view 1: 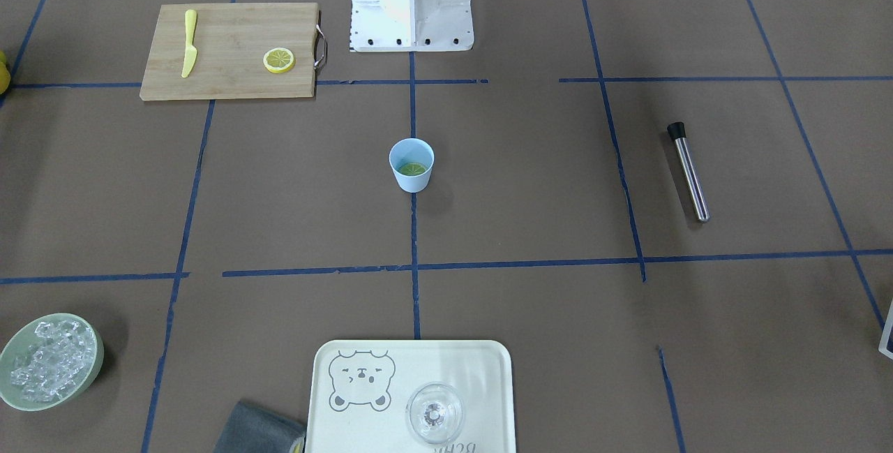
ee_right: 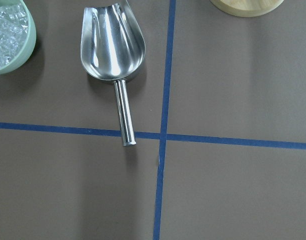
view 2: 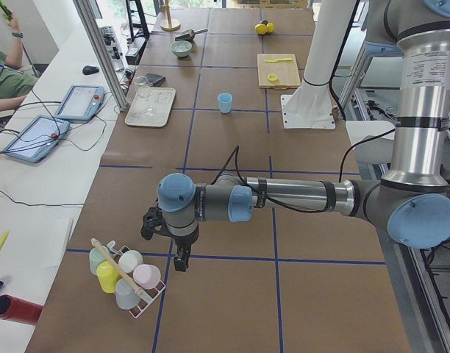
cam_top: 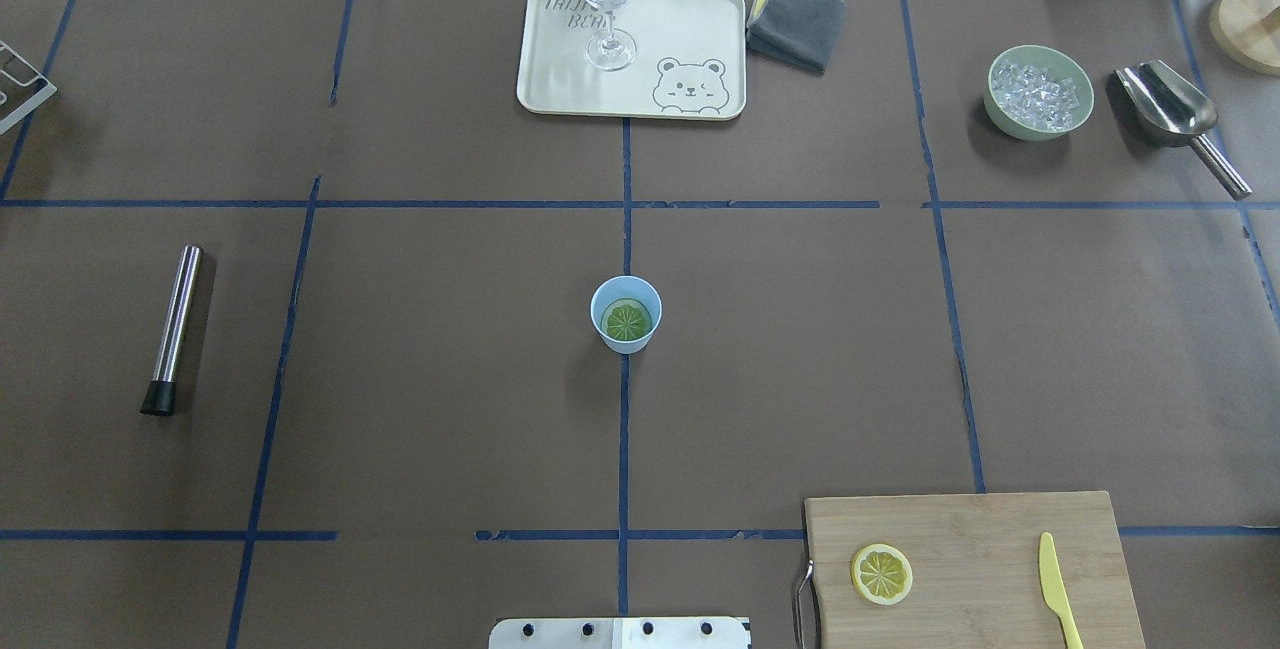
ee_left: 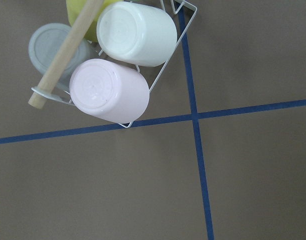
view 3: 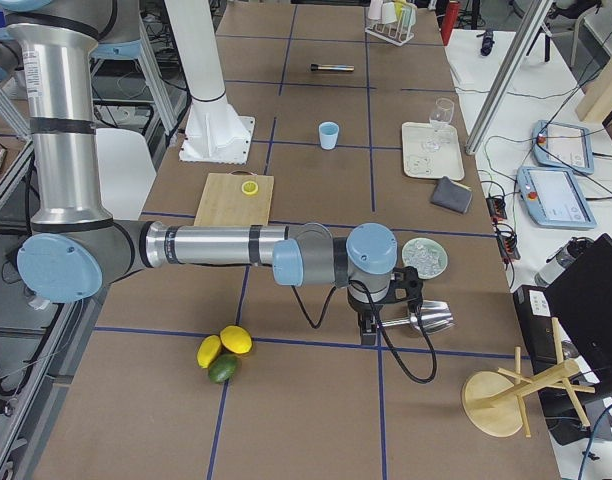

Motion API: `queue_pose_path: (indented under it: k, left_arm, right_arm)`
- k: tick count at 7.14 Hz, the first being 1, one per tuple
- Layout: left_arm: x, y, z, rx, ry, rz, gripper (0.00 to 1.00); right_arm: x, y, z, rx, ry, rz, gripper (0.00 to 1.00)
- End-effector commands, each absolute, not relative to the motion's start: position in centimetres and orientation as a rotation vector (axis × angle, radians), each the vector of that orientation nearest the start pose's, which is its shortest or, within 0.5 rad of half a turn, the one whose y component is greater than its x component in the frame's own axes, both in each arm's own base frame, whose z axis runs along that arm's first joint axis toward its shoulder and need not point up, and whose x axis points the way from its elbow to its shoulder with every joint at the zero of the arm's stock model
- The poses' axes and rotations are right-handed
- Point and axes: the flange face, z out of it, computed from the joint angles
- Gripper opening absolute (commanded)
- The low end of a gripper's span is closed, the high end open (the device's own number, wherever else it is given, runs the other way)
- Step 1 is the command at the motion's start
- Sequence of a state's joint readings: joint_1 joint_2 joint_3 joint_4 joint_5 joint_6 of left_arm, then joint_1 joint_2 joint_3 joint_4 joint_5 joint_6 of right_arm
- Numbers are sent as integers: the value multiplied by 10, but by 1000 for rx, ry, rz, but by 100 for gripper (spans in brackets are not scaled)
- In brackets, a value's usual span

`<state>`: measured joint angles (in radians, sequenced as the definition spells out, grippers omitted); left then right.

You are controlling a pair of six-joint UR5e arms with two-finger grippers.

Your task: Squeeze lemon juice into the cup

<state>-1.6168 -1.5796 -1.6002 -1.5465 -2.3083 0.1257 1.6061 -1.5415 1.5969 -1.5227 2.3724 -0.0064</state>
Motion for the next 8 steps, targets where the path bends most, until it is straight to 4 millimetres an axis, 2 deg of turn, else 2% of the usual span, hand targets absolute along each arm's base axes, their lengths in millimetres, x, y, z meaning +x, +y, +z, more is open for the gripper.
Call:
queue_pose_path:
  k: [1, 8]
  left_arm:
    - [-88, -492, 651, 62, 735, 72, 100]
    - [-88, -493, 648, 55, 736, 39, 100]
  right_arm:
    - [80, -508, 625, 113, -796, -14, 100]
    - [81, -508, 624, 115, -798, -14, 100]
